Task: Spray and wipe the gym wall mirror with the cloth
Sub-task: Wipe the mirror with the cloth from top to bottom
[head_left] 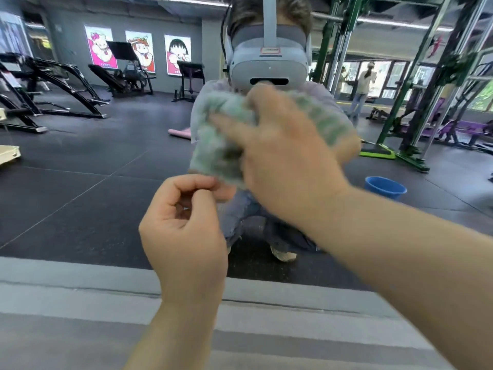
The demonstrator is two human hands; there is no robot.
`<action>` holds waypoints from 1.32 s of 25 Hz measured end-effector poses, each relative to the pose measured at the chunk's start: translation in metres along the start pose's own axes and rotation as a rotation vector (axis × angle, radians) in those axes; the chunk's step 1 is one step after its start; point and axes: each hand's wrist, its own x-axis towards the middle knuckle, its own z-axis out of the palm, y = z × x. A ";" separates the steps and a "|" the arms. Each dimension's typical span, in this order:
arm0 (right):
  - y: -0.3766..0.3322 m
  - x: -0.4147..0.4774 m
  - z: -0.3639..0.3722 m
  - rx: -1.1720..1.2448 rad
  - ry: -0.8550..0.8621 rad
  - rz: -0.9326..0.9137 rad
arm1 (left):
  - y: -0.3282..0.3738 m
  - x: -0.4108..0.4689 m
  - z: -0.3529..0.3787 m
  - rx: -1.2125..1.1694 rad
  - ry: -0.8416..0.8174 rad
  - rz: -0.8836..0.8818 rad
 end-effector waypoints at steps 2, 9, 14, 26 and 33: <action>0.016 0.017 -0.009 -0.079 0.100 0.105 | 0.002 0.008 0.001 -0.015 0.008 -0.037; 0.044 0.019 -0.033 -0.087 0.020 0.040 | 0.045 0.027 0.029 0.049 -0.132 0.054; 0.112 -0.018 -0.074 -0.059 0.069 0.278 | 0.086 0.022 0.084 0.108 -0.374 0.316; 0.197 -0.071 -0.152 -0.100 0.027 0.532 | 0.110 -0.002 0.194 0.382 -0.690 0.970; 0.271 -0.056 -0.202 -0.177 -0.014 0.713 | 0.121 -0.027 0.236 0.308 -0.764 1.156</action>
